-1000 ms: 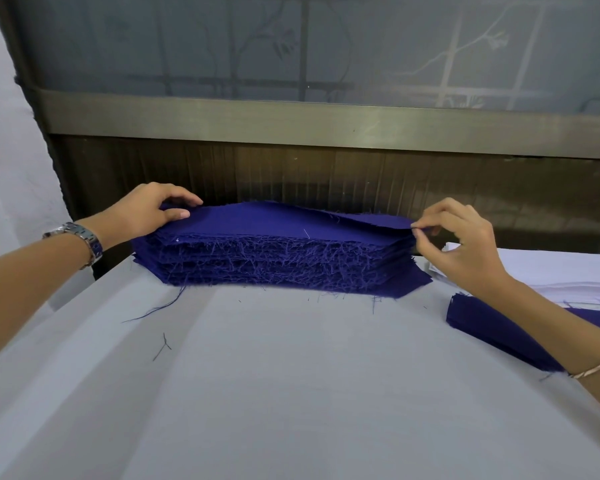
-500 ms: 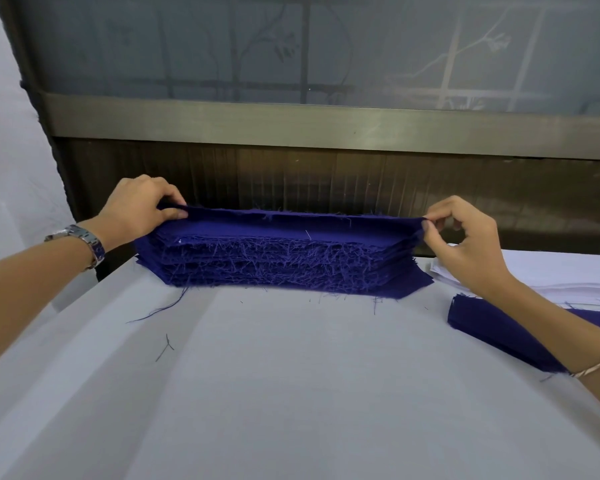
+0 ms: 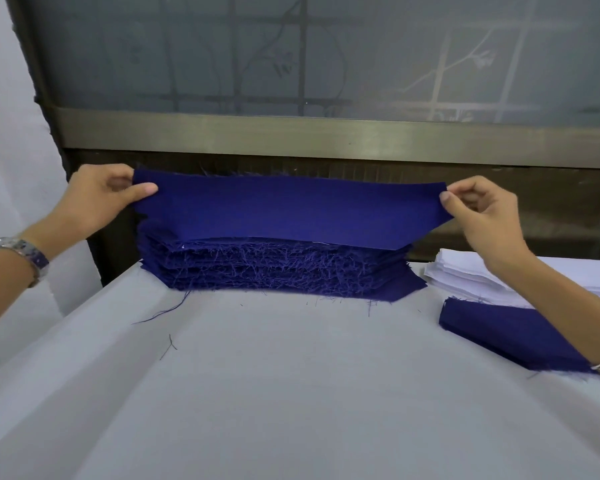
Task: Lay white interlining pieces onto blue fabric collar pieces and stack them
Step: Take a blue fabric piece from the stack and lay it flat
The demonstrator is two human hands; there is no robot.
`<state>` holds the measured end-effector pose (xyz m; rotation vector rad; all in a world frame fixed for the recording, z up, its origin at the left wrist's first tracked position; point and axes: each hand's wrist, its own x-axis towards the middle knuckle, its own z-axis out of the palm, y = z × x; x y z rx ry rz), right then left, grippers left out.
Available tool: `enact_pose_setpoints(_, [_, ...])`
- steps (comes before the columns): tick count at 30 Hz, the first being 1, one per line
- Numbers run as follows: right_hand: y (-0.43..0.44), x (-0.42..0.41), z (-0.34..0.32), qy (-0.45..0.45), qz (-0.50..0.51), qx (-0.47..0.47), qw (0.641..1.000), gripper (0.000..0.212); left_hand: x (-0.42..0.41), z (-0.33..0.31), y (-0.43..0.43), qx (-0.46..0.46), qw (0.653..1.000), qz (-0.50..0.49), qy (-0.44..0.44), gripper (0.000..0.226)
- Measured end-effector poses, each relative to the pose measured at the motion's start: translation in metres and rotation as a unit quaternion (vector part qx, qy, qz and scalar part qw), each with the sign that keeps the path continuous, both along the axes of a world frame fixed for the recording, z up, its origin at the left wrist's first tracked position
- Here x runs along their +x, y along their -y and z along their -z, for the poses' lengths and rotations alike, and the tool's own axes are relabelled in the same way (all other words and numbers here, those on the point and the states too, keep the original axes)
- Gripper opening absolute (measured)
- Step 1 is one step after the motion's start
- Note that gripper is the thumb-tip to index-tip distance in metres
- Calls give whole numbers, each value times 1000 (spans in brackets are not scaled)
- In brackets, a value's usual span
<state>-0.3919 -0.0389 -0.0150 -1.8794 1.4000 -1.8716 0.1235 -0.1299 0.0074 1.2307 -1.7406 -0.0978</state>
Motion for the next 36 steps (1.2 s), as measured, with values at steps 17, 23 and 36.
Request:
enact_pose_setpoints(17, [-143,-140,-18,-154,-35,434,887,36,-42,53,-56,439,870,189,119,63])
enact_pose_setpoints(23, [-160,-166,15,-173,-66,508,841,54,-73,72,-78,472,835,230,164,53])
enact_pose_setpoints(36, [-165,-181,43,-183,-83,593,780,46,-97,96,-99,435,850,204,217,61])
